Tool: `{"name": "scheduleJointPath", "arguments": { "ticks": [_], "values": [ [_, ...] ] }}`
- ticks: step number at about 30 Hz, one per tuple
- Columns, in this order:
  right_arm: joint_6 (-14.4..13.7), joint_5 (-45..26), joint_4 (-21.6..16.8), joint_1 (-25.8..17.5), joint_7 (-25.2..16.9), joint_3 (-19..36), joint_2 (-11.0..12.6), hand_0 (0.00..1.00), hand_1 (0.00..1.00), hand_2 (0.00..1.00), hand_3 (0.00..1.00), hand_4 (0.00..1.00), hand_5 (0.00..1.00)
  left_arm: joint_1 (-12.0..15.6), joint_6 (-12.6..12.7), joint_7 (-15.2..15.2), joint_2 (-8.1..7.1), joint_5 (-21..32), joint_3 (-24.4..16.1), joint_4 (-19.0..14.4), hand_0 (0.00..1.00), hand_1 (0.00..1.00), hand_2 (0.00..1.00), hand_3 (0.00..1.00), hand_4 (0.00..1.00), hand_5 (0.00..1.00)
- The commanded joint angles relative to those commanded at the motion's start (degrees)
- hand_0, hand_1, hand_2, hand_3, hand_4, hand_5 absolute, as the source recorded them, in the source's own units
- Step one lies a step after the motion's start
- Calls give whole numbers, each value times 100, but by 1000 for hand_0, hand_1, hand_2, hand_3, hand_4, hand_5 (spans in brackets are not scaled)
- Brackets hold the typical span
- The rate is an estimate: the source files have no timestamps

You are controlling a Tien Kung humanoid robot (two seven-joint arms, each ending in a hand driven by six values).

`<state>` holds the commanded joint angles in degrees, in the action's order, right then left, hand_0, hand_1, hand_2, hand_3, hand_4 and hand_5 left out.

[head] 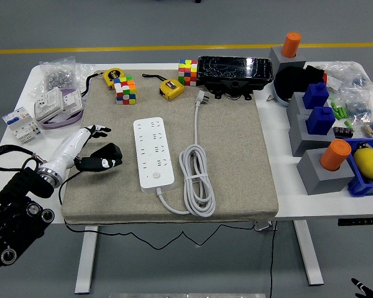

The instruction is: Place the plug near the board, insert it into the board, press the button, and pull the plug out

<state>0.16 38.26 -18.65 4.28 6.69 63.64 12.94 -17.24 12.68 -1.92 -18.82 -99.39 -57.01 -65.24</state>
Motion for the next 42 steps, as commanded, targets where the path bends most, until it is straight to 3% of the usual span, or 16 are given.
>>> {"name": "scheduleJointPath", "arguments": {
  "ticks": [2, 13, 14, 19, 20, 24, 25, 30, 32, 36, 42],
  "values": [
    [-2, 3, -8, 3, -1, -1, 3, 580, 675, 687, 617, 984, 522, -8, 27, -11, 3, 15, 15, 38, 786, 752, 738, 725, 998, 255],
    [3, -21, 18, -7, 3, -39, 5, 581, 675, 688, 617, 984, 522, -98, 40, -182, 19, 112, 69, 244, 749, 738, 727, 714, 998, 253],
    [2, -20, 19, -6, 5, -38, 4, 580, 675, 688, 617, 983, 522, -107, 37, -199, 17, 104, 76, 251, 705, 678, 637, 620, 939, 224],
    [-4, -17, 4, 3, 0, -31, 11, 580, 675, 688, 617, 983, 522, -161, 30, -180, 12, 204, 117, 265, 705, 678, 637, 620, 939, 224],
    [-4, -16, 1, 4, 0, -32, 12, 579, 675, 687, 617, 983, 522, -170, 29, -173, 14, 213, 129, 265, 594, 580, 543, 564, 796, 140],
    [-2, -21, 3, 7, 1, -46, 11, 579, 675, 687, 617, 983, 522, -195, 37, -111, 26, 189, 186, 293, 594, 580, 543, 564, 796, 140],
    [-2, -23, 1, 7, 2, -49, 10, 580, 674, 688, 617, 983, 522, -198, 35, -95, 33, 175, 199, 304, 425, 474, 519, 554, 742, 32],
    [-3, -28, 1, 0, 1, -56, 12, 580, 674, 688, 617, 983, 522, -193, 62, -19, 54, 134, 207, 308, 425, 474, 519, 554, 742, 32],
    [-3, -32, 5, -6, 3, -65, 16, 580, 675, 687, 618, 983, 523, -195, 67, -1, 51, 108, 214, 299, 366, 437, 490, 549, 712, 2],
    [-4, -34, 10, -3, 4, -62, 20, 580, 675, 687, 618, 983, 523, -224, 142, 230, 18, 123, 262, 272, 366, 437, 490, 549, 712, 2],
    [-5, -36, -2, 3, 1, -61, 22, 580, 674, 687, 617, 983, 522, -376, 352, 813, -130, 385, 627, 205, 359, 423, 472, 542, 690, 2]
  ]
}}
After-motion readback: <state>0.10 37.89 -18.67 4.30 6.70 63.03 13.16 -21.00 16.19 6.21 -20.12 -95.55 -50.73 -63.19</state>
